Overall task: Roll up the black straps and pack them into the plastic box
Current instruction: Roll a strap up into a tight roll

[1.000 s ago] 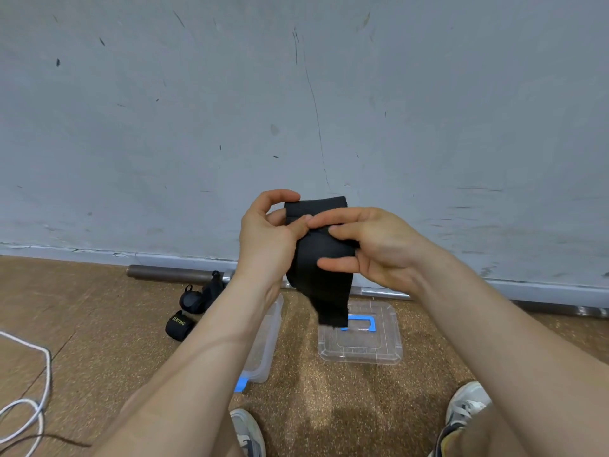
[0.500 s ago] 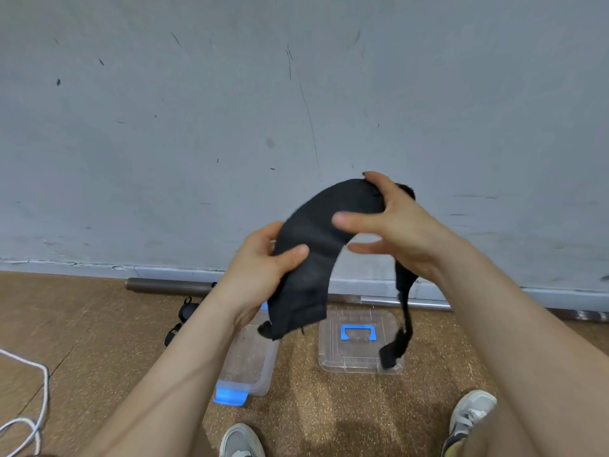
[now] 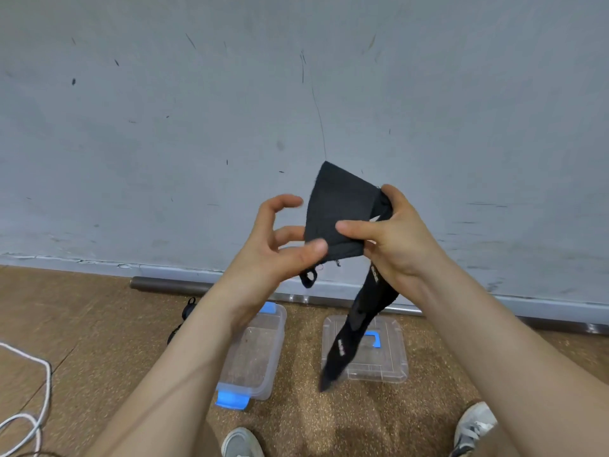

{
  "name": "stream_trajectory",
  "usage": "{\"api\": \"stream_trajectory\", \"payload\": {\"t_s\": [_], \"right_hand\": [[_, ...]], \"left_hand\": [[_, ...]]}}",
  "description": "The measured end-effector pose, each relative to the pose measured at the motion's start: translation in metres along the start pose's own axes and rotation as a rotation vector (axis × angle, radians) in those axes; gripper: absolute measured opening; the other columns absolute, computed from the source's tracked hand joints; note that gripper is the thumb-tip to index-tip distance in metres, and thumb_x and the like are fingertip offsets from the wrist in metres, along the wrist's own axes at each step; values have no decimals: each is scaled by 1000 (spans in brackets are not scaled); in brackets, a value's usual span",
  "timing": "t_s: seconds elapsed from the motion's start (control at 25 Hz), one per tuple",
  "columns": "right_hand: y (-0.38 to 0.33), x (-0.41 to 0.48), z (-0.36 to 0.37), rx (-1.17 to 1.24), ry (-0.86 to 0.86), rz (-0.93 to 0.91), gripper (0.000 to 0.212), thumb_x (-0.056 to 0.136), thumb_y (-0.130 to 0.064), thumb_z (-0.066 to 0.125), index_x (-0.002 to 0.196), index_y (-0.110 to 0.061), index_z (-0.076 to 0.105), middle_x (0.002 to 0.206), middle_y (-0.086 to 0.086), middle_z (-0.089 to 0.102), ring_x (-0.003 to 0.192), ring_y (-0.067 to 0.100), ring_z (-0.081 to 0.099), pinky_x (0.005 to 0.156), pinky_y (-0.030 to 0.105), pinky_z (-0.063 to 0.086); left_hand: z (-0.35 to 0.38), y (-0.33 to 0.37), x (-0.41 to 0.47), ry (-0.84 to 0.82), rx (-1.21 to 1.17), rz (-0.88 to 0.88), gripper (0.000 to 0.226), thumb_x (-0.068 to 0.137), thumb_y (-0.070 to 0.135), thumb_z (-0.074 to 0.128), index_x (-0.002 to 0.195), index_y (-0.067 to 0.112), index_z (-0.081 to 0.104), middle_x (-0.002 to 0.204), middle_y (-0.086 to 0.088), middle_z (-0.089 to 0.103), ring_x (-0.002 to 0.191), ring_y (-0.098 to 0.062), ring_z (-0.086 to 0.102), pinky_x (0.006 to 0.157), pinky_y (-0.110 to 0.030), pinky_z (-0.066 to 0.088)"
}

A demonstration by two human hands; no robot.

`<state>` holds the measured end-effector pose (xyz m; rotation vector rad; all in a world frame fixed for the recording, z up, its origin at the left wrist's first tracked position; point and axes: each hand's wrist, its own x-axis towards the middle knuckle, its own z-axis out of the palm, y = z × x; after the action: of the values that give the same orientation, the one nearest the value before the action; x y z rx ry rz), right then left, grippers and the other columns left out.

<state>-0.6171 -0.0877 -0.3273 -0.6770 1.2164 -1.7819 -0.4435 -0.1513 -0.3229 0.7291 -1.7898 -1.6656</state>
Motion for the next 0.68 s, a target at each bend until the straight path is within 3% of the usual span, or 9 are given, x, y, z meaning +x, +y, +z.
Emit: {"api": "stream_trajectory", "payload": {"t_s": [0.08, 0.2, 0.36, 0.52, 0.6, 0.68], "right_hand": [[-2, -1, -1, 124, -22, 43, 63, 75, 18, 70, 131, 2, 46, 123, 20, 63, 107, 37, 68, 77, 38, 61], [1, -7, 4, 246, -66, 87, 51, 78, 18, 64, 128, 10, 52, 121, 28, 65, 105, 39, 68, 80, 38, 62], [2, -10, 5, 192, -33, 90, 44, 79, 17, 65, 122, 11, 56, 121, 32, 63, 103, 40, 69, 77, 36, 62], [2, -8, 4, -18, 14, 45, 66, 76, 12, 74, 135, -7, 52, 128, 20, 58, 105, 35, 68, 72, 35, 62], [2, -8, 2, -55, 4, 0, 78, 75, 9, 78, 143, -8, 44, 133, 17, 54, 110, 32, 65, 77, 37, 62], [2, -7, 0, -43, -62, -17, 88, 68, 1, 85, 145, -5, 41, 135, 18, 52, 112, 32, 65, 82, 40, 61]], "left_hand": [[5, -1, -3, -50, 149, 91, 40, 75, 6, 81, 105, 25, 62, 94, -3, 70, 85, -15, 67, 81, -30, 55], [14, -2, -2, 138, 232, 175, 30, 74, -4, 79, 78, 25, 73, 78, 8, 71, 78, -8, 66, 74, -21, 54], [18, 2, -2, 229, 154, 206, 20, 76, 1, 77, 82, 20, 75, 79, 8, 76, 81, -6, 70, 74, -17, 54], [18, 4, 0, 257, 160, 160, 6, 82, 9, 74, 84, 15, 74, 76, 1, 74, 74, -12, 71, 73, -19, 55], [20, 3, 2, 321, 150, 135, 5, 82, 9, 75, 82, 14, 73, 73, -5, 73, 71, -22, 71, 70, -23, 58], [22, 2, 4, 398, 147, 139, 10, 80, 7, 78, 81, 13, 69, 71, -7, 71, 64, -20, 68, 68, -27, 59]]}}
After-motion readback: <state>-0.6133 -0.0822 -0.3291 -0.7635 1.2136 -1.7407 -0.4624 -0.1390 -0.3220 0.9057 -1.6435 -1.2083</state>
